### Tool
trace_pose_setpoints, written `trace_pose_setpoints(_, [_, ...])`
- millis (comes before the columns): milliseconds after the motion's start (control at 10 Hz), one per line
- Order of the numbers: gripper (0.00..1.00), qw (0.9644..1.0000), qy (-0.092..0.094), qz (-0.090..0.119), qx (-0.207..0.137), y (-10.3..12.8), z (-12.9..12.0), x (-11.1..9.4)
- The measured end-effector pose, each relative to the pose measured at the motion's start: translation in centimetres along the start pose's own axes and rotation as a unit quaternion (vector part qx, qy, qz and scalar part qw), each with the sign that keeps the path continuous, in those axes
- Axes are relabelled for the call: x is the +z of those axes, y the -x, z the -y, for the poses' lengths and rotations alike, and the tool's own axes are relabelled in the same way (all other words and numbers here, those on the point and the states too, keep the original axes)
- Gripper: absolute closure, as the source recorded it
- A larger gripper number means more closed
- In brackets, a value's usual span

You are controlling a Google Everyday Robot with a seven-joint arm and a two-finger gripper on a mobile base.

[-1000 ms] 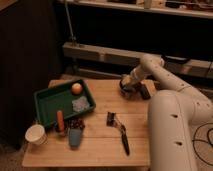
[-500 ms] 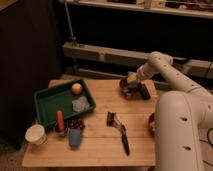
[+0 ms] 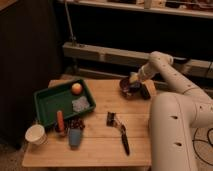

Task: Wipe purple bowl with sponge

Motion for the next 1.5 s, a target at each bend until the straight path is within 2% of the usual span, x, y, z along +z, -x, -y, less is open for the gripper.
trace_pose_setpoints(300, [1.0, 0.9993, 0.019, -0.014, -0.03, 0.6, -3.0, 1.3])
trace_pose_setpoints(400, [1.0, 0.9986, 0.028, -0.018, -0.04, 0.3, -3.8, 1.2])
trace_pose_setpoints(700, [1.0, 0.9973, 0.037, -0.027, -0.057, -0.8, -4.9, 0.0])
trace_pose_setpoints(900, [1.0, 0.9974, 0.034, -0.029, -0.057, -1.8, -4.2, -1.2])
trace_pose_setpoints(1200, [1.0, 0.9982, 0.018, -0.036, -0.045, -3.6, -2.1, -2.7])
trace_pose_setpoints(1500, [1.0, 0.9984, 0.012, -0.044, -0.035, -3.7, -1.3, -2.7])
